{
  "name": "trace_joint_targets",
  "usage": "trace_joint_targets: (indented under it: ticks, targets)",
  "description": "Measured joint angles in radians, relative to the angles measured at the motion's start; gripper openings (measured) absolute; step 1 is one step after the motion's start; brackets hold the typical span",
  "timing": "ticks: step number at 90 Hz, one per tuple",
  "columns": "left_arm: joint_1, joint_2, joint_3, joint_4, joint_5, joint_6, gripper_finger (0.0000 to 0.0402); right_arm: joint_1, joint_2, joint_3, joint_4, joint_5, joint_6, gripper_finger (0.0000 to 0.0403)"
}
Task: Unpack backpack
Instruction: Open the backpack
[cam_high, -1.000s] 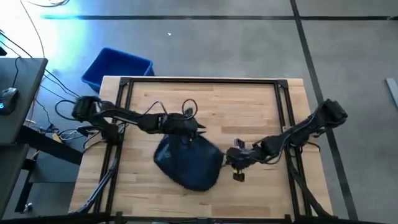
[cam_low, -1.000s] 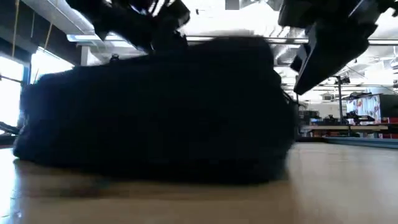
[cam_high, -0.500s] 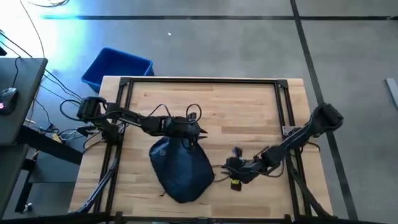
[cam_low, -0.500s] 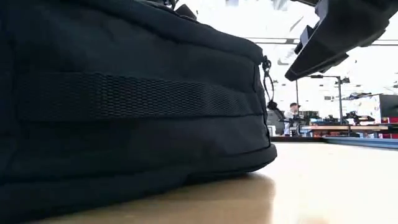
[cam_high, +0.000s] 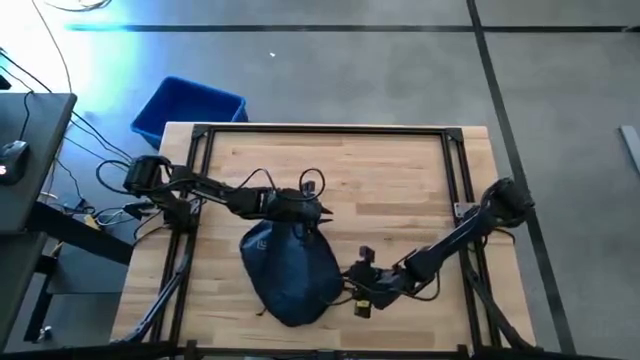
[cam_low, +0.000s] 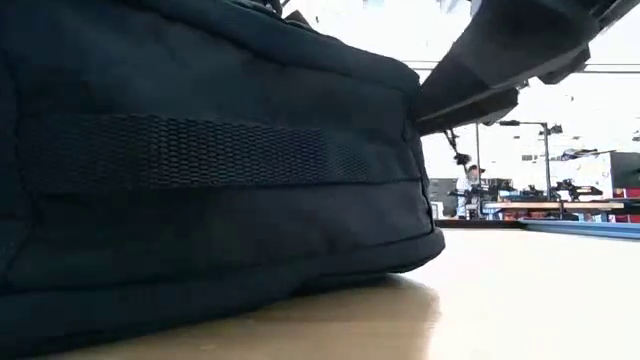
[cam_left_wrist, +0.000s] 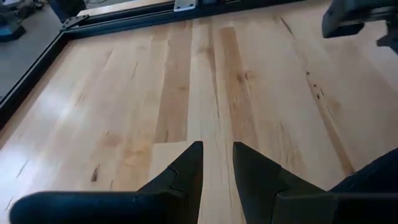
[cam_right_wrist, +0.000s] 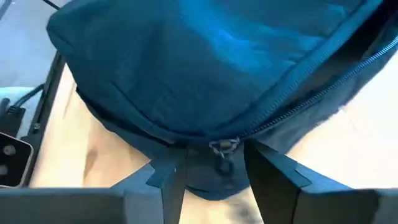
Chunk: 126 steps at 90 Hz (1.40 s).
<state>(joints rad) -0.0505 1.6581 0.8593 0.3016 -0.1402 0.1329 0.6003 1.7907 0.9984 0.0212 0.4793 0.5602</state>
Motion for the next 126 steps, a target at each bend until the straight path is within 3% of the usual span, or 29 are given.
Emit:
trace_joint_targets:
  ticks: [21, 36, 48, 64, 90, 126]
  targets:
    - [-0.022, 0.0, 0.0, 0.003, 0.004, 0.001, 0.0068, 0.0, 0.012, 0.005, -0.019, -0.001, 0.007, 0.0079]
    - [-0.052, 0.001, 0.0, 0.074, 0.103, 0.061, 0.0068, 0.0, -0.003, 0.032, -0.131, -0.011, 0.0, 0.0008]
    - [-0.072, 0.002, 0.039, 0.113, 0.181, 0.078, 0.0067, -0.01, -0.003, 0.14, -0.377, -0.011, -0.035, 0.0004]
    - [-0.063, 0.053, 0.134, 0.008, 0.302, 0.061, 0.007, -0.021, -0.004, 0.25, -0.557, -0.027, -0.191, 0.0002]
    - [-0.026, 0.211, 0.325, -0.253, 0.676, 0.051, 0.0113, -0.046, -0.004, 0.297, -0.657, -0.053, -0.246, 0.0001]
    - [-0.009, 0.216, 0.348, -0.277, 0.839, 0.027, 0.0138, -0.046, -0.004, 0.297, -0.683, -0.06, -0.245, 0.0]
